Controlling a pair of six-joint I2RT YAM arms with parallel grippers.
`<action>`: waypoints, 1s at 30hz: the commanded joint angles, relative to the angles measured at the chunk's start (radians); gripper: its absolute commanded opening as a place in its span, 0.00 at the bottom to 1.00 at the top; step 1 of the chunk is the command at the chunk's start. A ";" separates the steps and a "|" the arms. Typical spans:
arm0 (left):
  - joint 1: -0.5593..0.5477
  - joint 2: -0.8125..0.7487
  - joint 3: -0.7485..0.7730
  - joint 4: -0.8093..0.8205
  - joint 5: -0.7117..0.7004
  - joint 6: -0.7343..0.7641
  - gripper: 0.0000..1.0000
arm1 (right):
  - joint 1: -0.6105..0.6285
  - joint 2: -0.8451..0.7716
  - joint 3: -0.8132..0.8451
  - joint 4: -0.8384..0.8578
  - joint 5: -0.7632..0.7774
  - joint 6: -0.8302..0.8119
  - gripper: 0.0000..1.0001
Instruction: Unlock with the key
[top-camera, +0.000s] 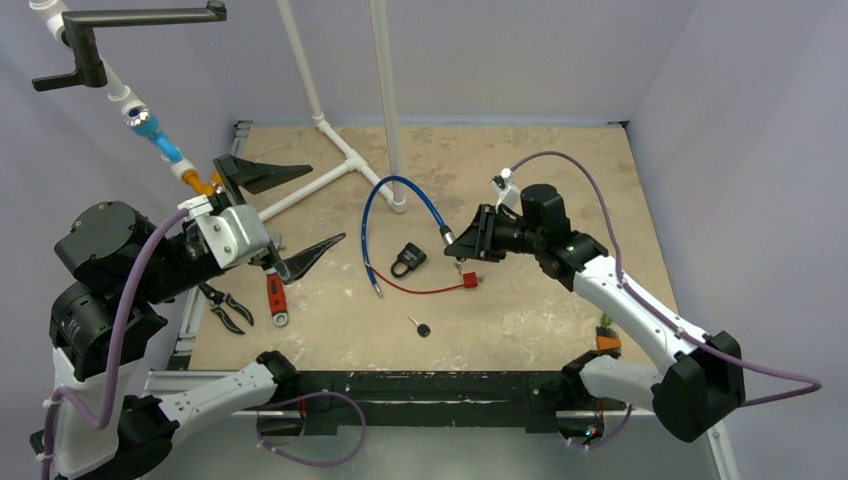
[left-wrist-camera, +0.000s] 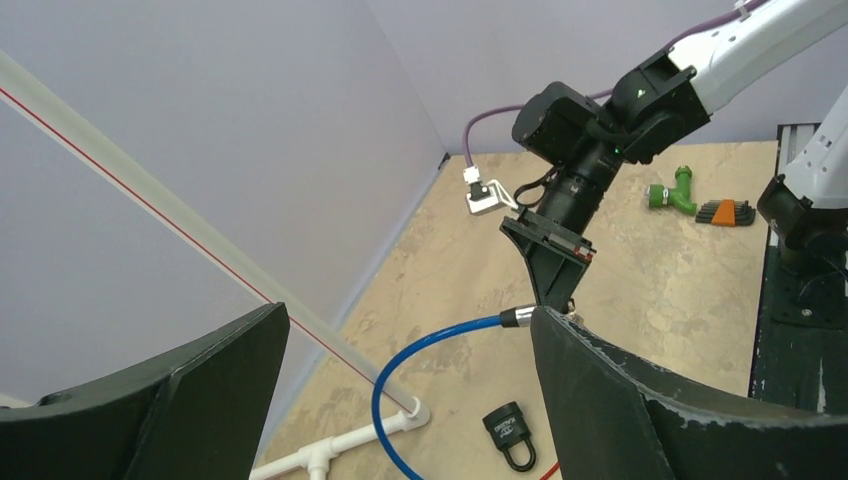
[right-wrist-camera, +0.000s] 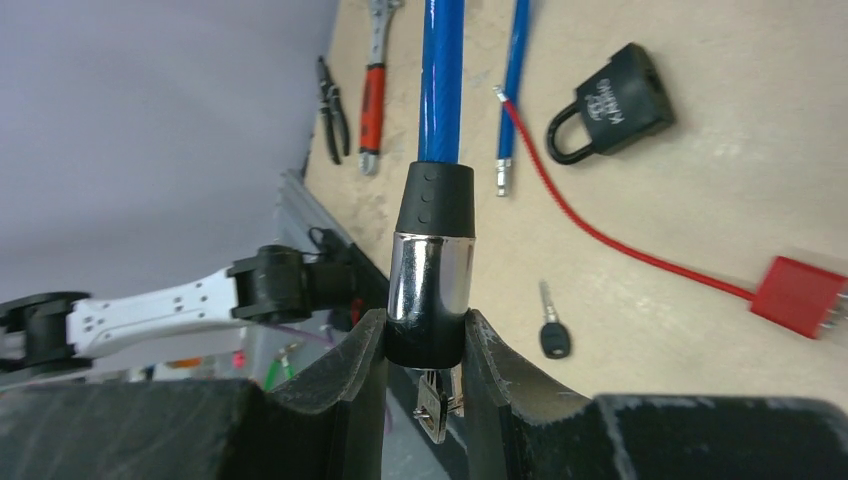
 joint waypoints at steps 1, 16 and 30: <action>0.013 -0.010 -0.028 0.028 0.034 -0.025 0.92 | -0.008 -0.080 0.057 -0.213 0.168 -0.141 0.00; 0.016 -0.003 -0.014 -0.039 0.121 0.000 0.89 | -0.008 -0.163 0.013 -0.405 0.322 -0.173 0.00; 0.016 0.013 -0.010 -0.116 0.208 0.051 0.90 | -0.040 -0.115 -0.012 -0.357 0.452 -0.174 0.00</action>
